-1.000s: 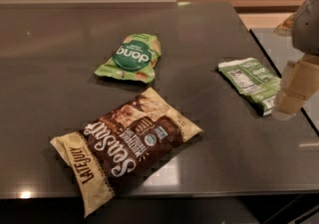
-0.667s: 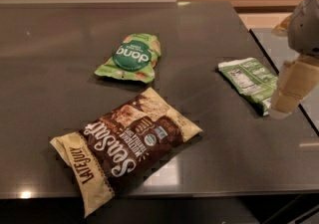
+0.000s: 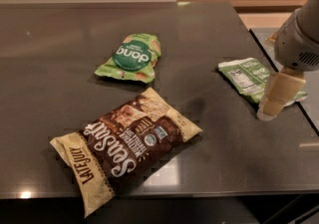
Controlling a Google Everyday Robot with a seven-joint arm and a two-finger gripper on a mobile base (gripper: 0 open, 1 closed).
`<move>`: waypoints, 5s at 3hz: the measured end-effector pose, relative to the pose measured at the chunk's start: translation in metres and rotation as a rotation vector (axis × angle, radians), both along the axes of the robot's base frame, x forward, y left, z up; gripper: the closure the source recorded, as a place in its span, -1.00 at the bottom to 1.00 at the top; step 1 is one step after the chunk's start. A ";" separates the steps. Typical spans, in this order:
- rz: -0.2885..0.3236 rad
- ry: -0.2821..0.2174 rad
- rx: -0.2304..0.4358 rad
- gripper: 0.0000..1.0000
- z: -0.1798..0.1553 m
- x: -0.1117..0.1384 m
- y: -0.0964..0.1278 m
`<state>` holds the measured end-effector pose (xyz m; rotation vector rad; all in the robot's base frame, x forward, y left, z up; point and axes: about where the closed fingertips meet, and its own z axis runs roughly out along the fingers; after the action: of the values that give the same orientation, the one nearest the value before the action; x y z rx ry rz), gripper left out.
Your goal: Pick green jalapeno chip bag
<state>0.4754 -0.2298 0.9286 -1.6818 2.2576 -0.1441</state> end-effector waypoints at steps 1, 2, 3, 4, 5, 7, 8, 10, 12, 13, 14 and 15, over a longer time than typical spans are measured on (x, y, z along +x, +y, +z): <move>-0.018 0.009 0.024 -1.00 -0.025 0.012 -0.013; -0.028 0.030 0.038 -1.00 -0.042 0.024 -0.029; -0.047 0.053 0.038 -1.00 -0.061 0.038 -0.049; -0.060 0.059 0.024 -1.00 -0.076 0.048 -0.063; -0.072 0.066 0.012 -1.00 -0.092 0.055 -0.075; -0.090 0.108 -0.005 -0.63 -0.107 0.061 -0.087; -0.101 0.117 0.006 -0.19 -0.107 0.062 -0.089; -0.101 0.117 0.007 0.74 -0.097 0.062 -0.089; -0.085 0.050 0.163 1.00 -0.030 0.055 -0.063; -0.073 0.014 0.248 1.00 0.014 0.052 -0.048; -0.055 -0.015 0.304 1.00 0.050 0.051 -0.033; -0.033 -0.054 0.338 1.00 0.081 0.052 -0.023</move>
Offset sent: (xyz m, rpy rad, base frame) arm 0.0396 -0.0519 -0.0636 0.0570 0.0579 -0.0440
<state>0.5272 -0.2525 1.0092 -1.4459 2.1277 0.1739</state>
